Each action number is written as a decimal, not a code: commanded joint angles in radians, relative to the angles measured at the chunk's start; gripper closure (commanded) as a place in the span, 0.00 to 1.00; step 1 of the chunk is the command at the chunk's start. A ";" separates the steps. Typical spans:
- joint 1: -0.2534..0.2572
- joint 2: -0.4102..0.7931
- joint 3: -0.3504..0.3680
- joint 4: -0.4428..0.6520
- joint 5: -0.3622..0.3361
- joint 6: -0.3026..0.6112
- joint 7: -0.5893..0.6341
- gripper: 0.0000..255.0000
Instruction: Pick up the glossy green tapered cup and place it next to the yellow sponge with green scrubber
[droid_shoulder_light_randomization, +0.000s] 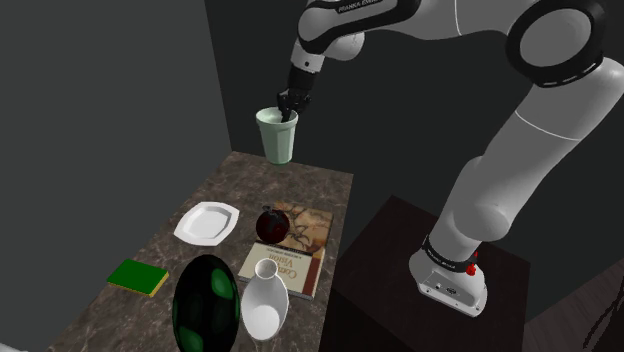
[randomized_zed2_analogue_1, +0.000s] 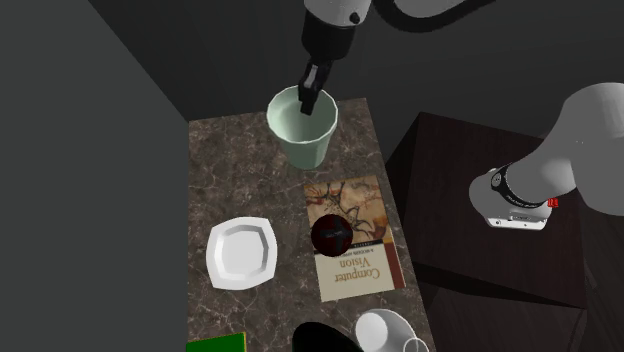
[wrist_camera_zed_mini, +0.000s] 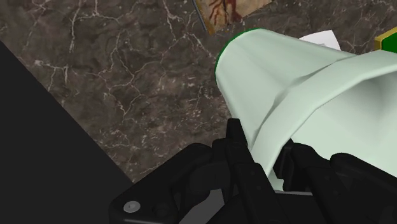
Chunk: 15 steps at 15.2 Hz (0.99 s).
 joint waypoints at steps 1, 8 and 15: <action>0.021 0.000 0.027 -0.002 -0.002 0.017 0.048 1.00; 0.095 0.034 0.124 0.025 -0.018 0.067 0.219 1.00; 0.168 0.113 0.213 0.109 -0.058 0.102 0.396 1.00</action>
